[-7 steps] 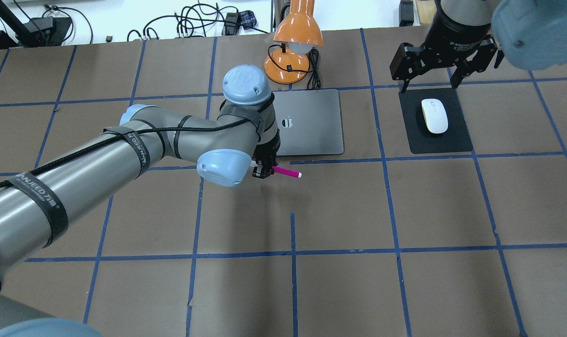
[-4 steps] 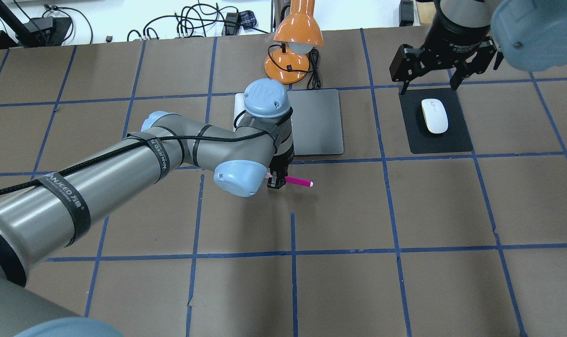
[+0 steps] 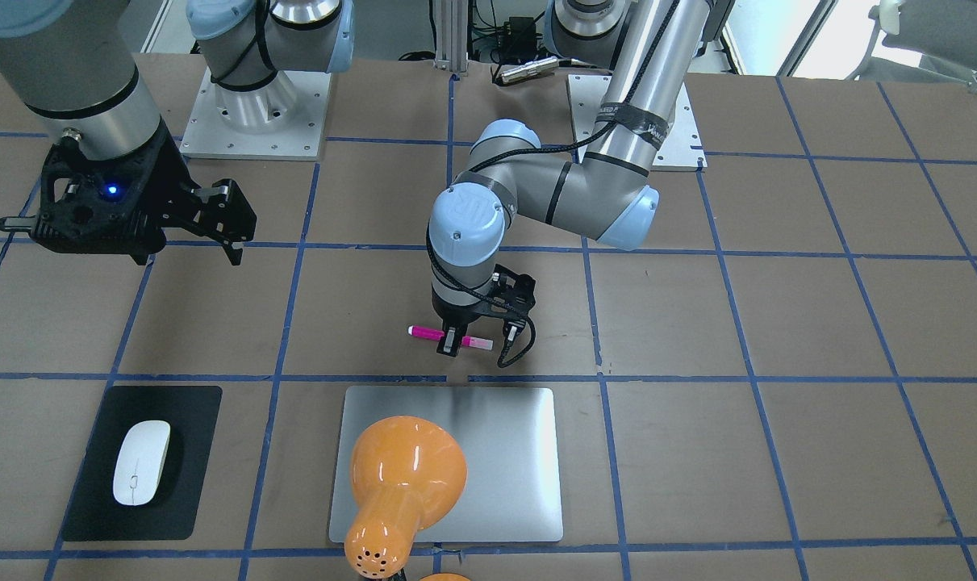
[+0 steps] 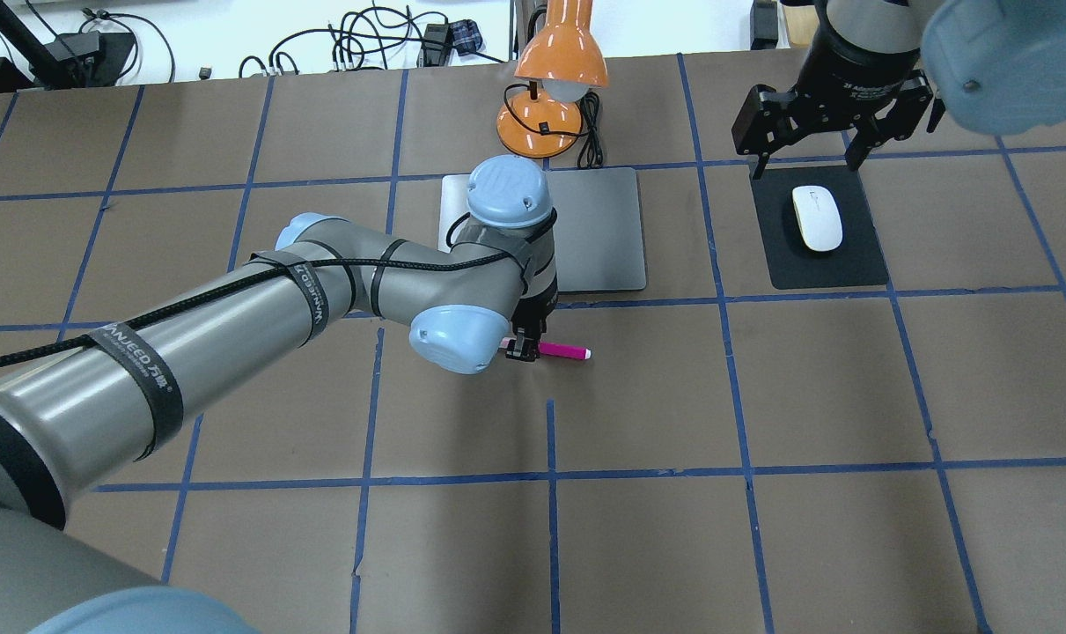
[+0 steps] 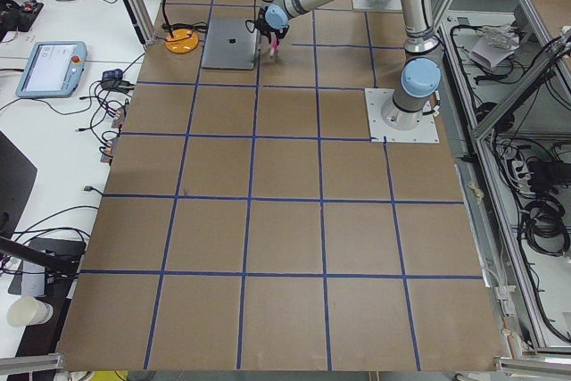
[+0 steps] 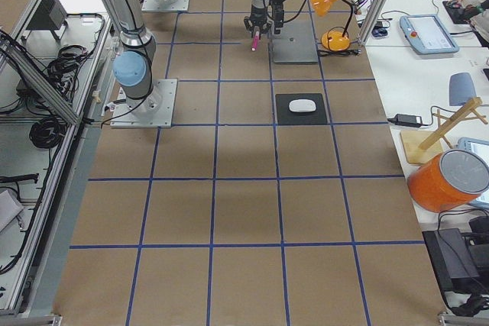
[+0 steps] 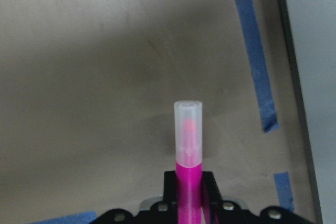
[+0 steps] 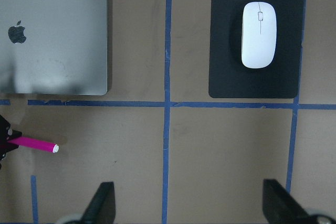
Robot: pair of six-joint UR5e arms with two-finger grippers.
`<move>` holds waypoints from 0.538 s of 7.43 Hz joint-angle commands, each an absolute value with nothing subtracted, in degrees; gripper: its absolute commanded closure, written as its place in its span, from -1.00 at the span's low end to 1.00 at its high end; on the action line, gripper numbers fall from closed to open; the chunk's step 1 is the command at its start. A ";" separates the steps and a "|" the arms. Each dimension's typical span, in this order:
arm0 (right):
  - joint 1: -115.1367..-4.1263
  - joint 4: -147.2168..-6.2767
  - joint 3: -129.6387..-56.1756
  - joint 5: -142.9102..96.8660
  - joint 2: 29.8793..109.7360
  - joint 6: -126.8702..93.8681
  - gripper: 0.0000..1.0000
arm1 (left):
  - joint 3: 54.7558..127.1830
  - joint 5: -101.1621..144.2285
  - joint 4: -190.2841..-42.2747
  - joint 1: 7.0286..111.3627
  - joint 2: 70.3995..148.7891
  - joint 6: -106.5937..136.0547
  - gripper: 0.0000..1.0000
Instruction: Place pen and mouse around notebook
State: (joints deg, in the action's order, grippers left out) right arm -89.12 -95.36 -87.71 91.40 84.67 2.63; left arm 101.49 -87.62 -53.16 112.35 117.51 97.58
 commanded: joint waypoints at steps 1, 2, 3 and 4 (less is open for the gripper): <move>-89.12 -95.27 -87.80 91.41 84.64 2.64 -1.00 | 101.25 -87.89 -53.17 112.15 115.85 96.69 -1.00; -89.03 -95.27 -87.80 91.41 84.64 2.64 -1.00 | 100.29 -88.24 -53.26 111.54 115.49 90.07 -1.00; -89.03 -95.27 -87.80 91.41 84.64 2.72 -1.00 | 99.67 -90.77 -53.26 109.79 114.36 80.08 -1.00; -89.03 -95.27 -87.89 91.41 84.64 2.72 -1.00 | 98.36 -92.01 -53.61 107.25 113.04 70.24 -1.00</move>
State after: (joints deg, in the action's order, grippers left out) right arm -89.05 -95.28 -87.82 91.41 84.64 2.69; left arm 99.72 -90.15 -53.33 109.90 114.54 82.08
